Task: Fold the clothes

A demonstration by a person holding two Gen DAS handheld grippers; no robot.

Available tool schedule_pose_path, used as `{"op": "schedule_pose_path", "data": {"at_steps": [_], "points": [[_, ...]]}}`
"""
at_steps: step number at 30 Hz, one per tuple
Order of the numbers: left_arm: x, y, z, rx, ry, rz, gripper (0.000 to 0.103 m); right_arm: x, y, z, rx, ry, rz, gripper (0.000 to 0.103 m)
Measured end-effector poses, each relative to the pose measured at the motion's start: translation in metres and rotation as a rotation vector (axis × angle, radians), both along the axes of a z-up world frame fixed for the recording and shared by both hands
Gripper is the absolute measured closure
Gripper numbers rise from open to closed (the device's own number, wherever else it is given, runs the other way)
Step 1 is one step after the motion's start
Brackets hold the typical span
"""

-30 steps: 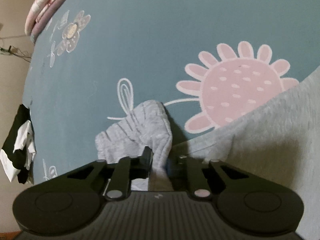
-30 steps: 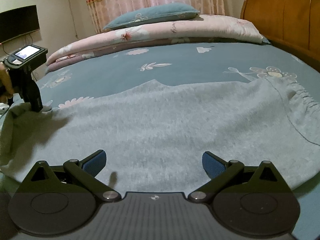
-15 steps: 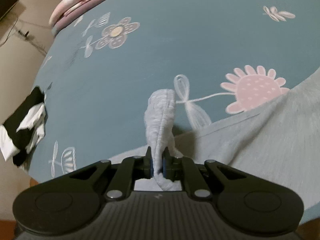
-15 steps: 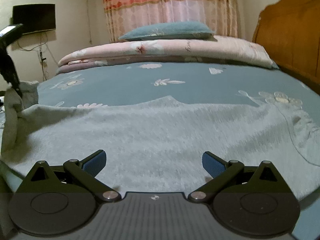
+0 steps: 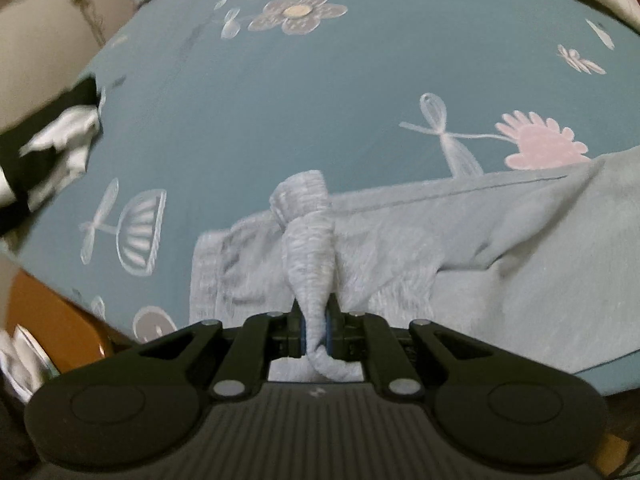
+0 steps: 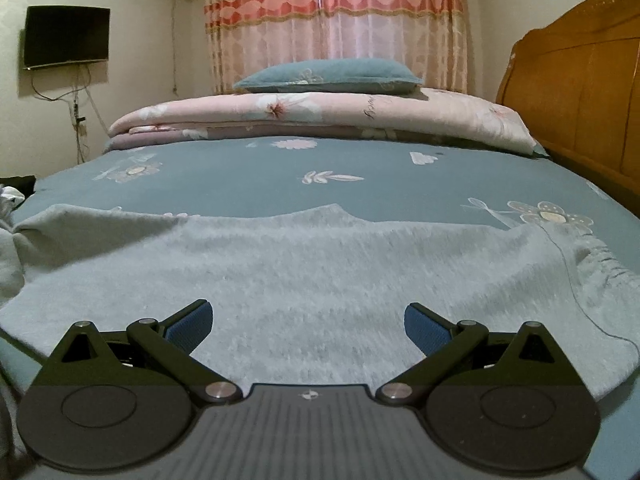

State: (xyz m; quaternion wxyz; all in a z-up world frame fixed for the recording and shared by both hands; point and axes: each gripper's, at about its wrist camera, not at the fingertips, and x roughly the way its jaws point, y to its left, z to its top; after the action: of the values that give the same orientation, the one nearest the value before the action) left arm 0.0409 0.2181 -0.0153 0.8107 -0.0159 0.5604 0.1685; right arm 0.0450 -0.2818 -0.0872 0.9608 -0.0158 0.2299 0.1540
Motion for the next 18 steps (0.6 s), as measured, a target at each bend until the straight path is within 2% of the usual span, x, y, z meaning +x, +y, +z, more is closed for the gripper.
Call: {"op": "schedule_pose_path", "data": {"at_steps": [4,11,15,18], "points": [[-0.017,0.023,-0.02,-0.071,-0.016,0.04,0.096,-0.003,0.004,0.004,-0.018,0.004,-0.006,0.0],[-0.041,0.043,-0.049,-0.188,-0.071,0.055,0.096,-0.007,0.019,0.013,-0.077,0.014,0.016,0.0],[-0.056,0.058,-0.055,-0.278,-0.131,0.062,0.09,-0.008,0.032,0.016,-0.105,0.024,0.035,0.0],[-0.069,0.068,-0.049,-0.33,-0.178,0.073,0.077,-0.009,0.043,0.016,-0.133,0.031,0.052,0.0]]}}
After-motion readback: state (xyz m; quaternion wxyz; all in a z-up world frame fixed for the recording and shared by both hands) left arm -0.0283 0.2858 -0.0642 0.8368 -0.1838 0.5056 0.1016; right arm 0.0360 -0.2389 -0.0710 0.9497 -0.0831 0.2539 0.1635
